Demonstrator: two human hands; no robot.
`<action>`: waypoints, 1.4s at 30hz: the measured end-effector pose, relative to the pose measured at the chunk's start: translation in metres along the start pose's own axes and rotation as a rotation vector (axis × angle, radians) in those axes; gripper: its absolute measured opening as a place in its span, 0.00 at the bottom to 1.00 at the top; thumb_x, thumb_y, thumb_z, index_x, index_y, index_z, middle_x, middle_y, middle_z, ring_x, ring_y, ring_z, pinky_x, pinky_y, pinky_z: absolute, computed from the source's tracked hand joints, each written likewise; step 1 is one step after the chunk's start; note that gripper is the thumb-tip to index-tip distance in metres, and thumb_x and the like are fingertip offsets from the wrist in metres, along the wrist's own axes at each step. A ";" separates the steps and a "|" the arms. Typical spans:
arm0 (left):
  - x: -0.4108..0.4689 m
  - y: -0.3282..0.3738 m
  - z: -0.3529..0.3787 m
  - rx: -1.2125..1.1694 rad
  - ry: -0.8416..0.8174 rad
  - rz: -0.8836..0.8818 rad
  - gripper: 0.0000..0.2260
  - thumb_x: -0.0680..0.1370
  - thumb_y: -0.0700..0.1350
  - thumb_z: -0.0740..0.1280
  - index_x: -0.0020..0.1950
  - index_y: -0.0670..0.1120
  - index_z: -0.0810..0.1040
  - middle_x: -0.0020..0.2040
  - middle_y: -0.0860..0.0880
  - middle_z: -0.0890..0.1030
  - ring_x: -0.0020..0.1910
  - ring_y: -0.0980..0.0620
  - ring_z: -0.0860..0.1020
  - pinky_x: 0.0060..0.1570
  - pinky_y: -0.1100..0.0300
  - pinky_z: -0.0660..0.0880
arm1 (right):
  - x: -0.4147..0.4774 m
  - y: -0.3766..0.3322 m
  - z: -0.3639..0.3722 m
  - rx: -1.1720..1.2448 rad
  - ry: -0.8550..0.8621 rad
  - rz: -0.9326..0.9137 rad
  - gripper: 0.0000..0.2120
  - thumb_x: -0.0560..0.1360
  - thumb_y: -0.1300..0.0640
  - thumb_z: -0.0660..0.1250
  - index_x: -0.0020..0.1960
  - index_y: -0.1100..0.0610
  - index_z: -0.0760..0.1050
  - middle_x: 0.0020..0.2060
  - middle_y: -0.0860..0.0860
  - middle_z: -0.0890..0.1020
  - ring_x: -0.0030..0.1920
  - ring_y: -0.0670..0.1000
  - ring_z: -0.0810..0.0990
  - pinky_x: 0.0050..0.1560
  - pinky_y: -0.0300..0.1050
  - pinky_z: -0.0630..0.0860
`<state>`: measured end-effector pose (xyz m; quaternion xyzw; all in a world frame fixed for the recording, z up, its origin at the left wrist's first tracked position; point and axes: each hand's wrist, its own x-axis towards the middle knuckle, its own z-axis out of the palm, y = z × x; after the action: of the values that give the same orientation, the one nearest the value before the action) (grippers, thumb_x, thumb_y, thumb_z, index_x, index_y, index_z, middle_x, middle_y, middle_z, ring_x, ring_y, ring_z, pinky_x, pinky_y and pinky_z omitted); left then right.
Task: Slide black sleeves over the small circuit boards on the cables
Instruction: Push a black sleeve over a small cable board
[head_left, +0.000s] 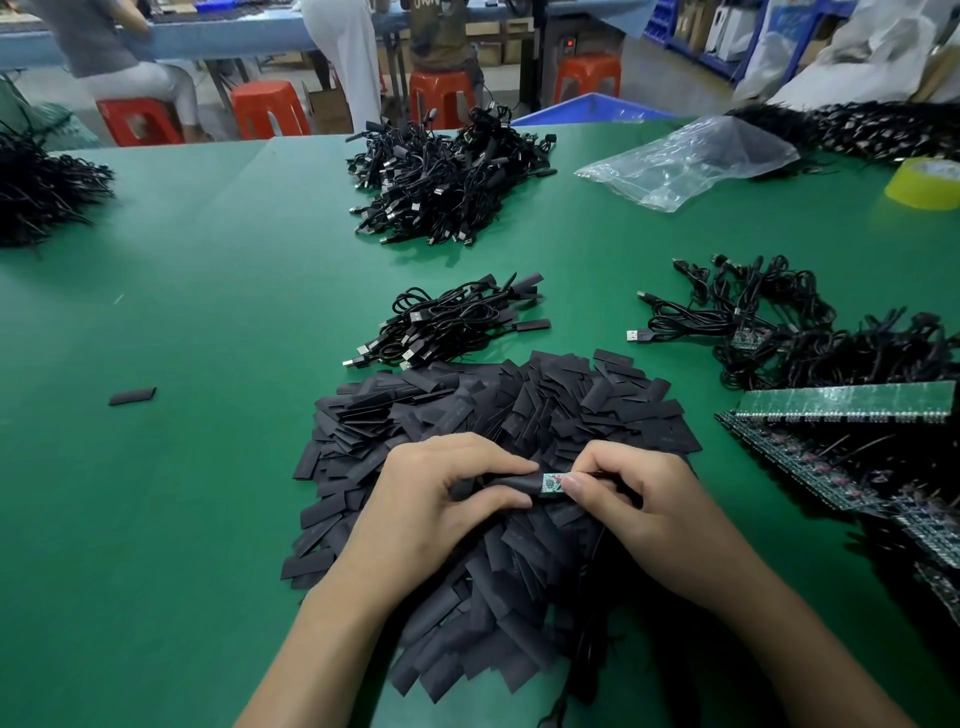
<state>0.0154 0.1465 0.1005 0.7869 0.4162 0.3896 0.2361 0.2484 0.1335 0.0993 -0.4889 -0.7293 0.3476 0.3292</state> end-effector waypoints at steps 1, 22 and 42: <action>0.000 0.001 0.000 -0.012 -0.002 0.001 0.10 0.73 0.46 0.79 0.54 0.49 0.88 0.49 0.59 0.86 0.50 0.58 0.84 0.51 0.63 0.78 | 0.000 0.000 0.000 0.017 0.004 0.004 0.12 0.78 0.45 0.65 0.42 0.52 0.76 0.28 0.50 0.70 0.30 0.42 0.65 0.31 0.39 0.61; 0.001 0.012 0.011 -0.035 0.164 -0.071 0.08 0.73 0.42 0.79 0.51 0.47 0.88 0.47 0.57 0.86 0.49 0.59 0.83 0.51 0.65 0.76 | 0.001 -0.002 0.006 -0.155 0.287 -0.258 0.03 0.77 0.58 0.71 0.46 0.50 0.79 0.40 0.41 0.81 0.43 0.42 0.81 0.44 0.36 0.74; 0.001 0.019 0.015 -0.080 0.186 -0.102 0.08 0.73 0.43 0.79 0.51 0.48 0.88 0.47 0.57 0.86 0.50 0.57 0.83 0.52 0.67 0.75 | 0.001 0.003 0.008 -0.253 0.392 -0.318 0.06 0.77 0.49 0.71 0.49 0.51 0.82 0.44 0.39 0.83 0.47 0.41 0.81 0.48 0.40 0.77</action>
<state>0.0369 0.1365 0.1051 0.7149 0.4600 0.4649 0.2472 0.2428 0.1340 0.0931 -0.4635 -0.7567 0.0966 0.4509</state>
